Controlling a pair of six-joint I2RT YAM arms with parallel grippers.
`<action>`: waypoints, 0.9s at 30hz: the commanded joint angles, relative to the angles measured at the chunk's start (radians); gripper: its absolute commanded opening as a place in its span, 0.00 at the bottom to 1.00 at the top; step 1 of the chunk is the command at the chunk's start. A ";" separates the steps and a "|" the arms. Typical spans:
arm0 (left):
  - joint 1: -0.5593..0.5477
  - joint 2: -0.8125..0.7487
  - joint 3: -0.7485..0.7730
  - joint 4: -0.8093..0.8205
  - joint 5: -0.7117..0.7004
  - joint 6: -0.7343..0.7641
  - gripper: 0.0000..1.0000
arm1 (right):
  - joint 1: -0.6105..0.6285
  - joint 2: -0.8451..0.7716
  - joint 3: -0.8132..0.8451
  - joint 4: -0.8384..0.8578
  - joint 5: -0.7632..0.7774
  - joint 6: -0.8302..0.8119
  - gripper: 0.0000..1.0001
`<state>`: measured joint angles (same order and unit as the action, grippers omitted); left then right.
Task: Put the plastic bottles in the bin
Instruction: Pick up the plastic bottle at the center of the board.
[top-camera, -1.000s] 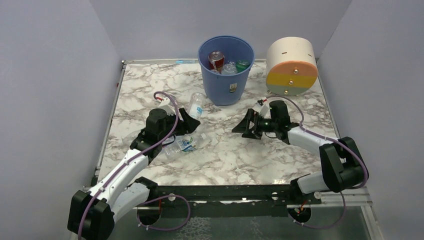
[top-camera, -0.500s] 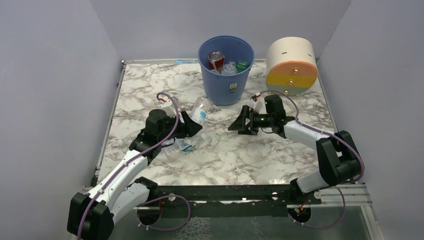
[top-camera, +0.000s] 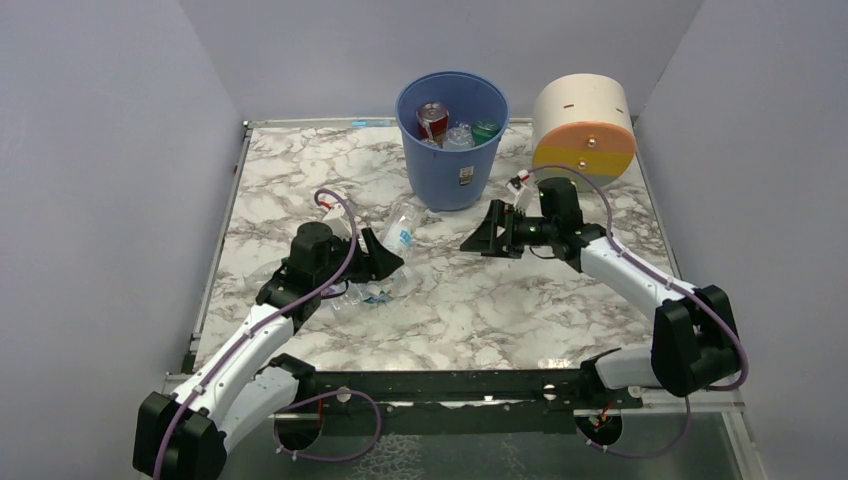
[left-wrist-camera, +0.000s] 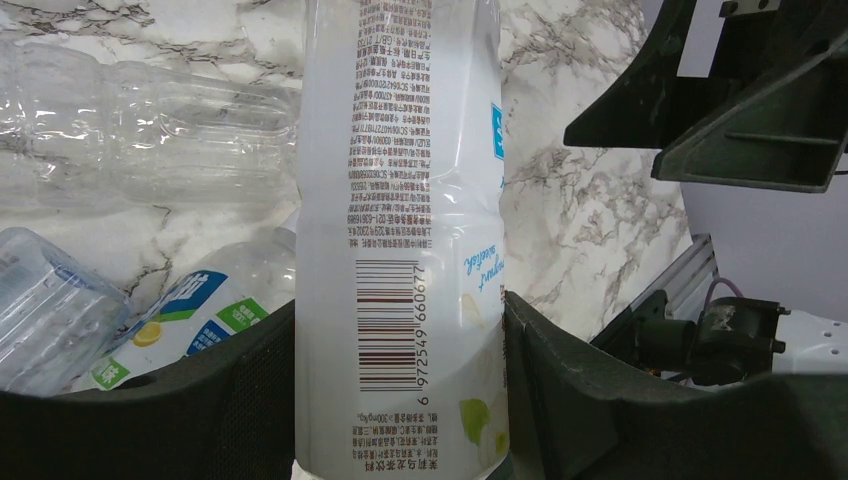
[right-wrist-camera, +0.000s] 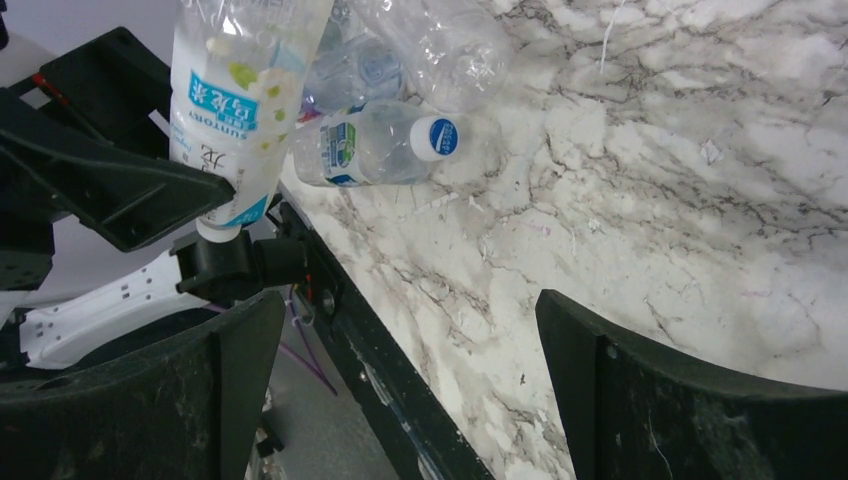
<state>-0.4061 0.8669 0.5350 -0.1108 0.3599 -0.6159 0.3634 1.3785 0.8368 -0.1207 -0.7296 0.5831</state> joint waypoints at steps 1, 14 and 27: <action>-0.001 -0.002 0.028 -0.031 0.043 0.063 0.62 | 0.002 -0.040 -0.074 0.060 -0.054 0.045 0.99; -0.001 0.041 0.085 -0.063 0.132 0.084 0.62 | 0.003 -0.003 -0.001 0.112 -0.020 0.117 1.00; -0.008 0.086 0.083 0.034 0.261 0.047 0.62 | 0.003 0.060 -0.071 0.468 -0.134 0.411 0.99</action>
<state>-0.4065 0.9489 0.6109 -0.1589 0.5426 -0.5404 0.3637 1.4288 0.7879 0.1879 -0.8078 0.8749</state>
